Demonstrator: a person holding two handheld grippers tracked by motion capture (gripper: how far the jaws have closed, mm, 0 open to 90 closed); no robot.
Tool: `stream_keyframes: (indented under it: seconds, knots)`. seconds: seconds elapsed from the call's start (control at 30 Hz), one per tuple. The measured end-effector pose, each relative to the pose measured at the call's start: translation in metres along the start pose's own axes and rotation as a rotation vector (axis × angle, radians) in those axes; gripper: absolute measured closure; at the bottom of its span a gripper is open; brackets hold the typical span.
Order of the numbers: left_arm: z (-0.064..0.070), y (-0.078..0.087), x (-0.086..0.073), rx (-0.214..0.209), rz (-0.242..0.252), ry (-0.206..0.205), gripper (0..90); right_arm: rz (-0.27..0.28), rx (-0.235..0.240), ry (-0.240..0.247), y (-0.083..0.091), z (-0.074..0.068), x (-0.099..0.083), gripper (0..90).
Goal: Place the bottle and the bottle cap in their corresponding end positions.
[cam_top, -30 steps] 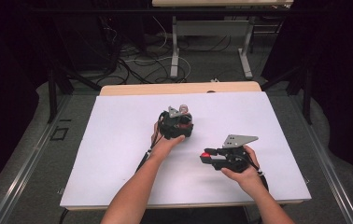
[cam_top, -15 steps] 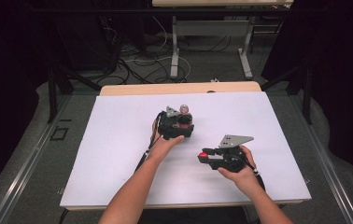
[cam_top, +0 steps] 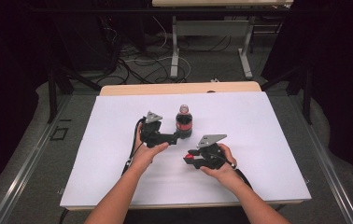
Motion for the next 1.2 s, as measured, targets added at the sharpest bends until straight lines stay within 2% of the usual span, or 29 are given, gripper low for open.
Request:
stream_keyframes:
  seconds: [0.1, 0.17, 0.23, 0.33, 0.4, 0.57, 0.67, 0.77, 0.93, 0.97, 1.0, 1.07, 1.1, 1.13, 1.2]
  knots:
    - [0.001, 0.015, -0.006, -0.006, 0.004, 0.003, 0.6, -0.024, -0.003, -0.014, -0.008, 0.001, -0.006, 61.5]
    - [0.002, 0.023, -0.011, 0.001, 0.005, -0.009, 0.6, -0.064, -0.005, -0.006, -0.012, 0.0, -0.011, 61.5]
    - [0.005, 0.031, -0.017, -0.015, -0.006, -0.008, 0.6, -0.061, -0.009, -0.004, -0.017, 0.0, -0.012, 61.5]
    - [0.003, 0.04, -0.025, -0.004, -0.005, -0.026, 0.7, -0.068, -0.009, -0.011, -0.02, -0.002, -0.013, 61.4]
    - [0.003, 0.044, -0.03, 0.0, 0.003, -0.011, 0.7, -0.05, -0.017, -0.003, -0.024, -0.001, -0.012, 61.4]
    - [-0.002, 0.052, -0.046, 0.006, -0.002, 0.017, 0.7, -0.071, -0.034, -0.006, -0.028, 0.002, -0.013, 60.6]
    - [-0.005, 0.054, -0.051, 0.008, -0.015, 0.026, 0.7, -0.05, -0.02, -0.013, -0.03, 0.002, -0.011, 51.3]
    - [-0.006, 0.056, -0.051, 0.01, -0.006, 0.034, 0.7, -0.051, -0.031, -0.032, -0.027, 0.003, -0.01, 41.2]
    - [-0.009, 0.063, -0.052, 0.016, 0.0, 0.039, 0.7, -0.047, -0.04, -0.062, -0.012, 0.006, -0.003, 38.4]
    - [-0.01, 0.065, -0.053, 0.02, -0.004, 0.029, 0.7, -0.014, -0.042, -0.047, -0.008, 0.007, 0.001, 38.3]
    - [-0.011, 0.067, -0.054, 0.018, -0.004, 0.035, 0.7, -0.012, -0.053, -0.047, -0.001, 0.007, 0.003, 37.3]
    - [-0.014, 0.071, -0.054, 0.028, 0.001, 0.036, 0.7, 0.027, -0.072, -0.035, 0.01, 0.012, 0.009, 34.1]
    - [-0.015, 0.073, -0.055, 0.031, 0.003, 0.038, 0.7, 0.016, -0.086, -0.043, 0.017, 0.015, 0.009, 33.9]
    - [-0.016, 0.076, -0.055, 0.031, 0.003, 0.041, 0.7, 0.035, -0.104, -0.061, 0.023, 0.019, 0.01, 33.9]
    - [-0.019, 0.08, -0.056, 0.042, 0.009, 0.045, 0.7, 0.033, -0.109, -0.114, 0.035, 0.025, 0.009, 34.9]
Point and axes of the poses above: each handheld gripper's, and its own axes: y roughly backward along the jaws, x roughly out of its top, z roughly to its right, the point moved 10 cm from there along -y, roughly forward along the jaws, and after that the axes turned 10 degrees about -y, right-handed, at the moved point
